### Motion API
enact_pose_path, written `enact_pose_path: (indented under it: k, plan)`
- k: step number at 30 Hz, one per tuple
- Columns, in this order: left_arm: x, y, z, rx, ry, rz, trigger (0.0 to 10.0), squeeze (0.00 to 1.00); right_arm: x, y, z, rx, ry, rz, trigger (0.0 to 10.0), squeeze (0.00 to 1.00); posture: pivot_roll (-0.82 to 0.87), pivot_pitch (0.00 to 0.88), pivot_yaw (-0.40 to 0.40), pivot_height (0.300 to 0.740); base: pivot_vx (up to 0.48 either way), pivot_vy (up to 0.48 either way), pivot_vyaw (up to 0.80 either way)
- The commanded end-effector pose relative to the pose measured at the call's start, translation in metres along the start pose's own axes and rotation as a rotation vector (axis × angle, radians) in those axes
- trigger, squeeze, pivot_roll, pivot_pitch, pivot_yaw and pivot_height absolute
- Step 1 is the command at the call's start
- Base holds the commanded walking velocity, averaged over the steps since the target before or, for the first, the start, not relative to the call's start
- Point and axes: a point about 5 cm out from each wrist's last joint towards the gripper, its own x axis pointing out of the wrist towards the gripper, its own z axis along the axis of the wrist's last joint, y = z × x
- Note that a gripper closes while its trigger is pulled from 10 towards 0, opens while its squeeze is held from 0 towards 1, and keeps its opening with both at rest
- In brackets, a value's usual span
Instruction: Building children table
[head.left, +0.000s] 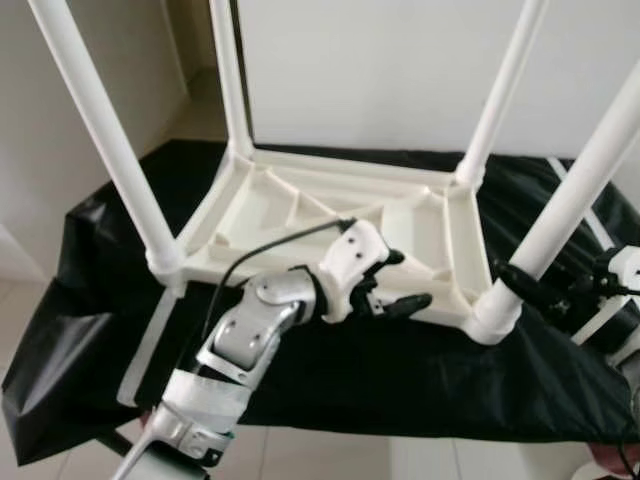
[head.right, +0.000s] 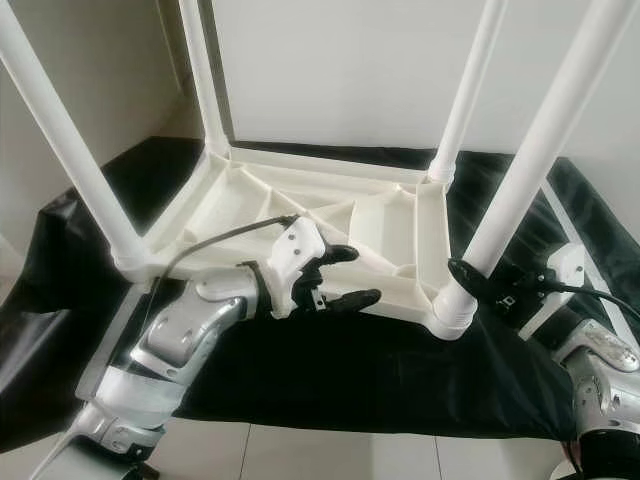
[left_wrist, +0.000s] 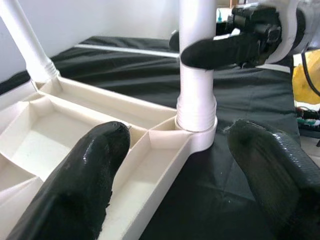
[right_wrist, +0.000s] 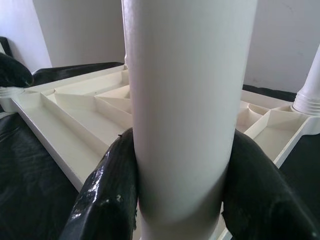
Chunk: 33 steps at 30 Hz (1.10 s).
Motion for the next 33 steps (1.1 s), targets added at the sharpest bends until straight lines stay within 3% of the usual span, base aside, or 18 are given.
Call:
enact_pose_path:
  k: [1, 15, 22, 24, 30, 32, 33]
  plan:
    - [0.000, 0.000, 0.001, -0.005, 0.004, -0.005, 10.0, 0.00, -0.012, 0.011, -0.043, 0.132, 0.167, -0.014, 10.0, 0.00, -0.01, 0.025, 0.037, 0.740, 0.000, 0.000, 0.00]
    - [-0.001, 0.000, 0.001, -0.010, 0.006, 0.002, 10.0, 0.00, 0.003, 0.018, -0.044, 0.069, 0.077, -0.292, 10.0, 0.00, -0.01, 0.023, 0.018, 0.740, 0.000, 0.000, 0.00]
    - [0.000, -0.003, 0.001, -0.017, 0.000, -0.004, 10.0, 0.00, 0.019, 0.041, -0.034, 0.031, 0.008, -0.523, 10.0, 0.00, -0.02, 0.015, 0.005, 0.740, 0.000, 0.000, 0.00]
    - [0.001, -0.004, 0.001, -0.019, -0.004, -0.006, 10.0, 0.00, 0.022, 0.049, -0.031, 0.061, -0.051, -0.632, 10.0, 0.00, -0.02, 0.012, 0.000, 0.740, 0.000, 0.000, 0.00]
    - [0.003, -0.006, 0.002, -0.024, -0.012, -0.009, 10.0, 0.00, 0.020, 0.051, -0.032, 0.028, -0.068, -0.811, 10.0, 0.00, -0.03, 0.009, -0.003, 0.740, 0.000, 0.000, 0.00]
    - [0.004, -0.007, 0.002, -0.028, -0.016, -0.011, 10.0, 0.00, 0.022, 0.061, -0.039, 0.022, -0.036, -0.927, 10.0, 0.00, -0.03, 0.006, -0.004, 0.740, 0.000, 0.000, 0.00]
    - [0.004, -0.007, 0.002, -0.028, -0.016, -0.011, 10.0, 0.00, 0.022, 0.061, -0.039, 0.022, -0.036, -0.927, 10.0, 0.00, -0.03, 0.006, -0.004, 0.740, 0.000, 0.000, 0.00]
